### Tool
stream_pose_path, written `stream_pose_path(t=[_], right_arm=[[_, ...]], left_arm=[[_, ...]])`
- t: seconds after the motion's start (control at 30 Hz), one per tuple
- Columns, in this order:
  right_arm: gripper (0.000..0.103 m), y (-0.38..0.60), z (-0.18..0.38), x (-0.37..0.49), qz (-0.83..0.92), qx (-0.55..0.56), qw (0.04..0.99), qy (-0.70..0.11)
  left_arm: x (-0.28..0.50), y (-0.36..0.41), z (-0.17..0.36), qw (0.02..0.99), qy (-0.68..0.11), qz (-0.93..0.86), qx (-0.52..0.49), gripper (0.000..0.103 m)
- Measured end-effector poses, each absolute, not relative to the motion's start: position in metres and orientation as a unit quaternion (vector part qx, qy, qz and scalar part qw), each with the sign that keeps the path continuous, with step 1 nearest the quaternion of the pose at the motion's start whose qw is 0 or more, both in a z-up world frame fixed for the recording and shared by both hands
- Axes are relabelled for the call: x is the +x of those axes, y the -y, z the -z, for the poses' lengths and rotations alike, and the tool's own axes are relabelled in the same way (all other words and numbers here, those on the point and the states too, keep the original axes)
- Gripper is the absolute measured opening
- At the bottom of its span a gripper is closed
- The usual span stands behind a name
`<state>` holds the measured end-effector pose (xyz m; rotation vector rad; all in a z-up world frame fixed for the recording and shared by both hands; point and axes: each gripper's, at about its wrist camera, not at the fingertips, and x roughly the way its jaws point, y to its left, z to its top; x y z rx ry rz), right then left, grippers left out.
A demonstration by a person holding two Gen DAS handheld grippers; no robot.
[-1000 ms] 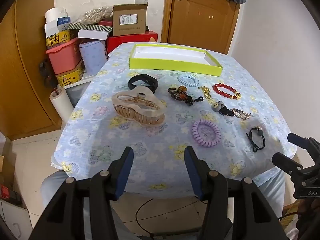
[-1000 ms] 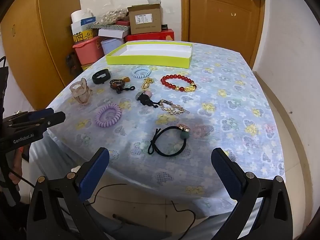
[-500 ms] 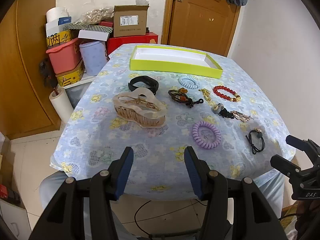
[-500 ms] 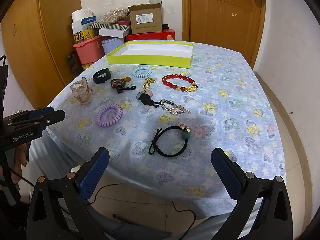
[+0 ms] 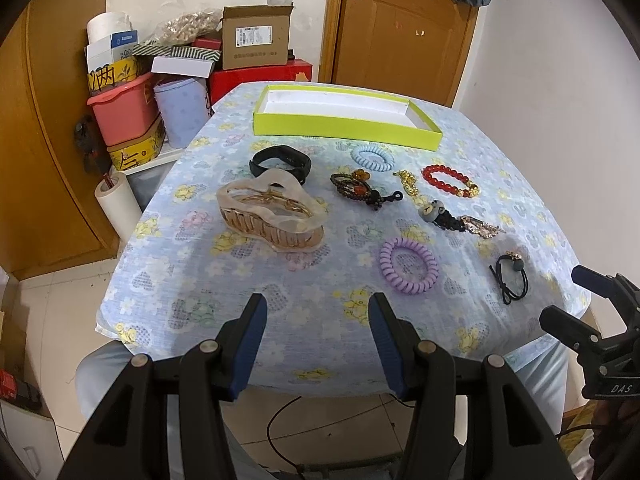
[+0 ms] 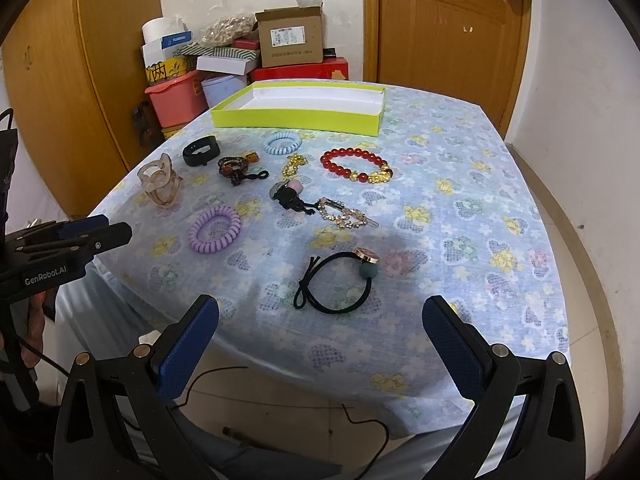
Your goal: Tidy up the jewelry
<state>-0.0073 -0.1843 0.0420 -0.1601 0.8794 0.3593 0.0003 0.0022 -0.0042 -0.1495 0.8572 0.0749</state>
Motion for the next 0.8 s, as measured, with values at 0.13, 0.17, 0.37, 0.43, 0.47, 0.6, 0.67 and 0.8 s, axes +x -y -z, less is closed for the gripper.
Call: stream_pose_path(t=[0.13,0.17,0.37,0.43,0.47,0.6,0.67,0.8], right_arm=[[0.102,0.1845,-0.0422,-0.0073,-0.173,-0.078,0.887,-0.422],[0.102,0.1847,-0.0422,-0.0072,-0.173,-0.078,0.887,-0.422],[0.102,0.1828,-0.0434,-0.0085,-0.175,-0.081,0.886,-0.421],[0.102,0.1826,-0.0436,-0.0082,-0.175,-0.082,0.886,-0.421],[0.102,0.1826,-0.0436,-0.0081,-0.175,-0.081,0.886,-0.421],[0.102,0.1827,-0.0436,-0.0079,-0.175,-0.082,0.886,-0.421],[0.102,0.1828,-0.0436,-0.0077,-0.175,-0.082,0.886,-0.421],[0.102,0.1825,-0.0441,-0.0072,-0.175,-0.082,0.886,-0.421]], left_arm=[[0.0009,-0.0018,0.0048,0.906,-0.416,-0.037,-0.073,0.055],[0.0009,-0.0020,0.0048,0.906,-0.415,-0.037,-0.072,0.055],[0.0014,-0.0025,0.0046,0.906,-0.416,-0.037,-0.072,0.055],[0.0014,-0.0022,0.0045,0.906,-0.416,-0.038,-0.072,0.055],[0.0015,-0.0026,0.0045,0.906,-0.416,-0.038,-0.072,0.055],[0.0015,-0.0022,0.0038,0.906,-0.416,-0.040,-0.071,0.055],[0.0013,-0.0029,0.0035,0.906,-0.416,-0.040,-0.071,0.055],[0.0018,-0.0031,0.0032,0.906,-0.417,-0.040,-0.070,0.055]])
